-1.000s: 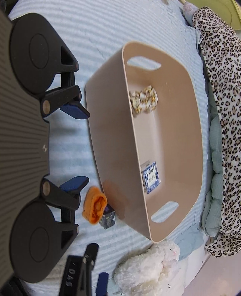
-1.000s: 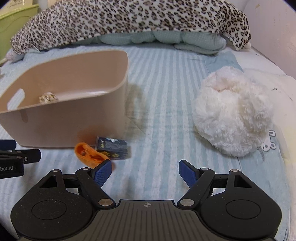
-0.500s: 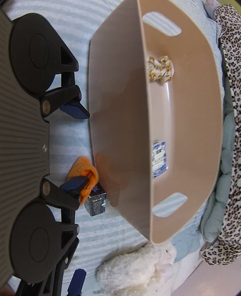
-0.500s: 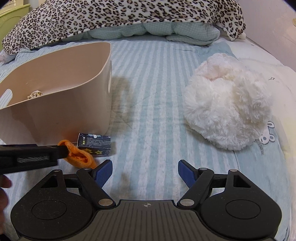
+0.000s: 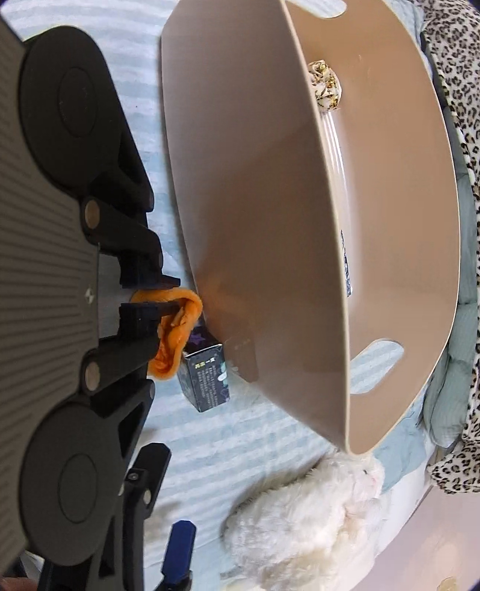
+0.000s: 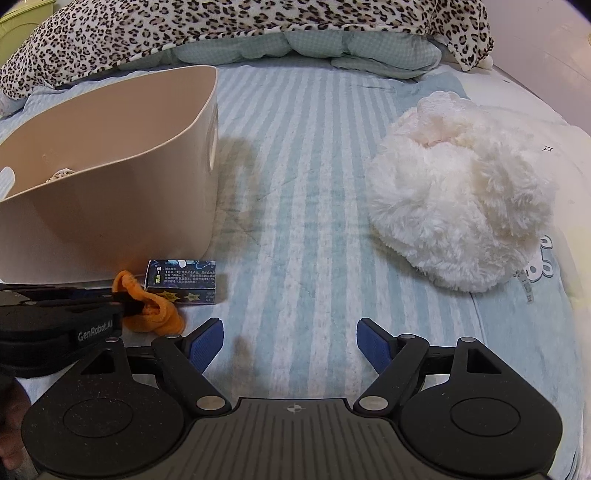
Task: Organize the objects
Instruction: 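Grasp the orange silicone item with the left tool while the right tool grasps the navy star box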
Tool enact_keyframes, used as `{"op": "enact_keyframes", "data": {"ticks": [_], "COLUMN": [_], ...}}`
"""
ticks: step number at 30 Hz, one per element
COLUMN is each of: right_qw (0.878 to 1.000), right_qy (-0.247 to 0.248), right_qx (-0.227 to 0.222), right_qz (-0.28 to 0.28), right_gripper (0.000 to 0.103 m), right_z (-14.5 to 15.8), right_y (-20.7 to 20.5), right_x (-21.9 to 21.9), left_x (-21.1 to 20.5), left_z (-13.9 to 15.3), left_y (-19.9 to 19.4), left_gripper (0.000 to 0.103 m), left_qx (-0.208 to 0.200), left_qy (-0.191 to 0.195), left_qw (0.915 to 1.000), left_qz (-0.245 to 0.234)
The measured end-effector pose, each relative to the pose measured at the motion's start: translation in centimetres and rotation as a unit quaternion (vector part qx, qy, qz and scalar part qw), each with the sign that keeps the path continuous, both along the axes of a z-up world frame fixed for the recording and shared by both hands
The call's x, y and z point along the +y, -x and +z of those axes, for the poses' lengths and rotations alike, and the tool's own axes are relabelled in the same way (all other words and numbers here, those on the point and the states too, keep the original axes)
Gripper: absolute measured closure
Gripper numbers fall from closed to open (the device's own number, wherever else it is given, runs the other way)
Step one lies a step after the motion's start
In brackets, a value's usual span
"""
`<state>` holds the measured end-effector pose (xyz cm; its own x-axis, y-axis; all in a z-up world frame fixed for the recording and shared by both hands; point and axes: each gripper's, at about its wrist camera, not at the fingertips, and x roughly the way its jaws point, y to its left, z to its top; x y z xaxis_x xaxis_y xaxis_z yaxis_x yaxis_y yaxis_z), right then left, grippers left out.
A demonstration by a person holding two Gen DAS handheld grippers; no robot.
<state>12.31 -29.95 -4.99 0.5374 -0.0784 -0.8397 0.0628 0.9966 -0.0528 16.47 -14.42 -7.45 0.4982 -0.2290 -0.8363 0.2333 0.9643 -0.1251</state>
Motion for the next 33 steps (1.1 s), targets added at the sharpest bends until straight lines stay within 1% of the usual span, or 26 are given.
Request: {"op": "enact_keyframes", "data": {"ticks": [2, 4, 9, 14, 20, 24, 26, 30, 33], "right_qw": [1.0, 1.0, 1.0, 1.0, 1.0, 0.999, 0.999, 0.998, 0.998], "right_qy": [0.001, 0.0, -0.01, -0.012, -0.021, -0.038, -0.042, -0.045, -0.031], "right_qx": [0.001, 0.002, 0.004, 0.002, -0.001, -0.004, -0.006, 0.01, 0.005], "right_qz": [0.0, -0.002, -0.005, 0.003, 0.015, 0.022, 0.024, 0.035, 0.049], "right_gripper": [0.022, 0.022, 0.022, 0.022, 0.021, 0.021, 0.021, 0.021, 0.021], "right_z": [-0.1, -0.2, -0.4, -0.7, -1.2, -1.6, -1.9, -3.0, -3.2], "right_y": [-0.1, -0.1, -0.4, -0.7, -1.3, -2.0, -2.4, -3.2, -3.4], "right_x": [0.0, 0.0, -0.1, 0.6, 1.7, 2.5, 3.1, 4.4, 5.4], "left_x": [-0.1, 0.2, 1.5, 3.0, 5.1, 6.6, 7.3, 8.7, 9.5], "left_z": [0.0, 0.2, 0.8, 1.9, 2.5, 2.7, 2.6, 1.7, 1.1], "left_y": [0.2, 0.4, 0.7, 1.2, 1.6, 1.7, 1.5, 1.0, 0.6], "left_gripper": [0.098, 0.099, 0.099, 0.099, 0.099, 0.099, 0.099, 0.099, 0.099], "left_qx": [0.001, 0.004, 0.001, -0.01, -0.012, -0.018, -0.015, 0.005, 0.018], "left_qy": [-0.02, -0.029, -0.037, -0.043, -0.04, -0.047, -0.048, -0.048, -0.038], "left_qw": [0.9998, 0.9995, 0.9993, 0.999, 0.9989, 0.9983, 0.9981, 0.9975, 0.9973], "left_qz": [0.001, 0.008, 0.009, 0.005, 0.018, 0.03, 0.037, 0.053, 0.061]}}
